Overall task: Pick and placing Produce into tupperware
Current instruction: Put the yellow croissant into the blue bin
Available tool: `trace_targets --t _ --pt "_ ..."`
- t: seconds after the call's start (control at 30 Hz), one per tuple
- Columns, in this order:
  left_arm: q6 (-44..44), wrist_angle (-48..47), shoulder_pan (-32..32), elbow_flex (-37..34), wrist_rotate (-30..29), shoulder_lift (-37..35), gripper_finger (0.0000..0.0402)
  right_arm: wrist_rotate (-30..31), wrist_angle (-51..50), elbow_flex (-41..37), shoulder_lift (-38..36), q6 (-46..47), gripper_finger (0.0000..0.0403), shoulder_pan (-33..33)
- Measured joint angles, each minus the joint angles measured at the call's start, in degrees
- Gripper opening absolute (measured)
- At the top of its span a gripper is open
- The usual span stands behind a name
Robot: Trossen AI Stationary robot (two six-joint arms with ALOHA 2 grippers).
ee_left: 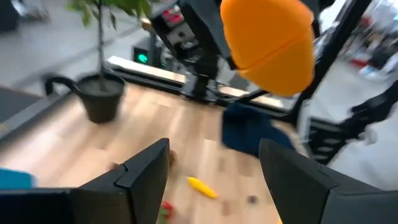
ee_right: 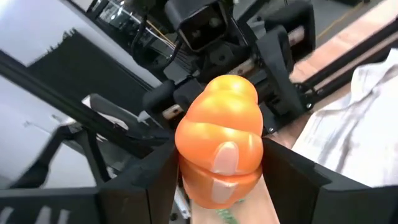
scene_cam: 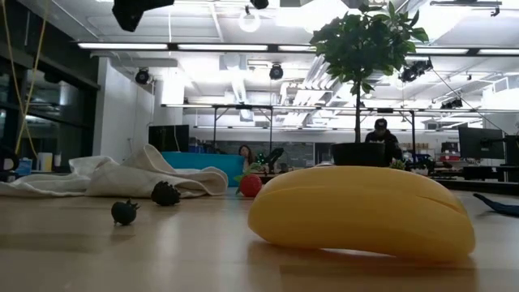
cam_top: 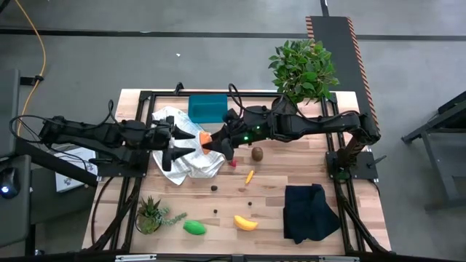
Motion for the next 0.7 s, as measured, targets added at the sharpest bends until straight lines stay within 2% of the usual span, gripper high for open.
trace_targets --t 0.2,0.37,0.7 --pt "-13.13 2.38 0.00 0.00 3.99 0.00 0.0239 0.22 0.00 0.01 0.00 -6.69 0.0197 0.00" --pt "-21.40 6.26 0.00 -0.02 4.71 1.05 0.0239 0.96 0.00 0.01 0.00 -11.00 0.0197 -0.09" --pt "-22.42 8.26 0.00 0.00 4.73 5.07 0.0239 2.67 3.68 0.01 -0.02 -14.11 0.0197 -0.51"
